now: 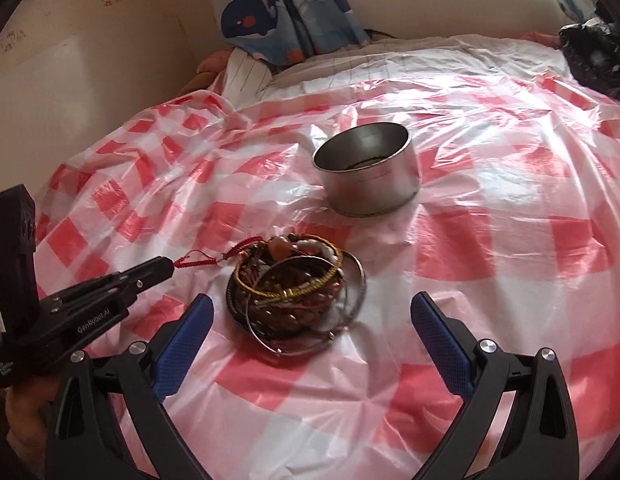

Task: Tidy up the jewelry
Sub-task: 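Move the left tool to the jewelry pile and pinch the red cord necklace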

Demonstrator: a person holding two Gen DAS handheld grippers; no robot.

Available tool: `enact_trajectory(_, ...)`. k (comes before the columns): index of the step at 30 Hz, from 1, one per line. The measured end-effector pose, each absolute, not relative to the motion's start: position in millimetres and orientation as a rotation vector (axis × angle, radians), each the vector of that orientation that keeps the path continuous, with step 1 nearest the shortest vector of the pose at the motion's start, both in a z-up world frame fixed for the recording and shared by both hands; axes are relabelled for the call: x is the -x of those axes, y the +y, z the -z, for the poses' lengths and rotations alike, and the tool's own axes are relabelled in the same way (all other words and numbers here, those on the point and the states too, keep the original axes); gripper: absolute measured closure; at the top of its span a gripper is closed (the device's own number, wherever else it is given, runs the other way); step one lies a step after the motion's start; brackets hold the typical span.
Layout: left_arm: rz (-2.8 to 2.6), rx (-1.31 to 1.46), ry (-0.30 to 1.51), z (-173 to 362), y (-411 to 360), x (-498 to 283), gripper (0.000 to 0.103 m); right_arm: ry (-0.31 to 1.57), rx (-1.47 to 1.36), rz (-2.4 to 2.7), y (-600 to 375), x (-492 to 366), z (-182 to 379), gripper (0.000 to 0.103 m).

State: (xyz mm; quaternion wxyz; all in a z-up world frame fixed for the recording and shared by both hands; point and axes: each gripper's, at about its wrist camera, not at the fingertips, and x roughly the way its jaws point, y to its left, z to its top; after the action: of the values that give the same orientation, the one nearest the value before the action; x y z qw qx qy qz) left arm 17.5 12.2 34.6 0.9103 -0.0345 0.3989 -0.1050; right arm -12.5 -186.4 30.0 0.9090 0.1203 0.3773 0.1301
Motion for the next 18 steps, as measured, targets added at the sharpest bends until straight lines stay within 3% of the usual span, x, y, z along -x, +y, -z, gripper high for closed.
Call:
enact_trajectory(1, 0.208, 0.066, 0.829, -32.4, 12.5, -18.5, 0.1, 0.791, -0.247, -0.284, -183.1, 5.4, -29.8, 0.01)
enact_trajectory(3, 0.206, 0.053, 0.848, -28.0, 10.5, -20.4, 0.1, 0.832, -0.245, -0.304, -180.0, -7.7, -27.5, 0.029)
enact_trajectory(5, 0.206, 0.045, 0.866, -23.5, 7.6, -21.9, 0.1, 0.889, -0.268, -0.324, -178.1, -21.4, -19.5, 0.04)
enact_trajectory(7, 0.211, 0.04, 0.886, -17.4, 5.3, -24.2, 0.099, 0.908, -0.3, -0.342, -180.4, -28.1, -14.8, 0.044)
enact_trajectory(8, 0.211, 0.04, 0.894, -14.9, 4.3, -24.5, 0.099, 0.905, -0.304, -0.343, -182.8, -28.5, -15.3, 0.055)
enact_trajectory(9, 0.209, 0.038, 0.896, -13.4, 3.3, -24.9, 0.099, 0.898, -0.296, -0.342, -183.0, -28.5, -16.3, 0.078)
enact_trajectory(10, 0.208, 0.033, 0.896, -12.5, 1.9, -24.8, 0.099, 0.889, -0.306, -0.347, -184.5, -27.2, -16.9, 0.086)
enact_trajectory(13, 0.208, 0.023, 0.898, -11.6, -1.1, -24.9, 0.099, 0.847, -0.296, -0.369, -187.2, -17.7, -24.2, 0.097)
enact_trajectory(18, 0.209, 0.021, 0.901, -10.2, -1.9, -23.9, 0.098, 0.766, -0.248, -0.364, -187.9, 15.1, -43.7, 0.099)
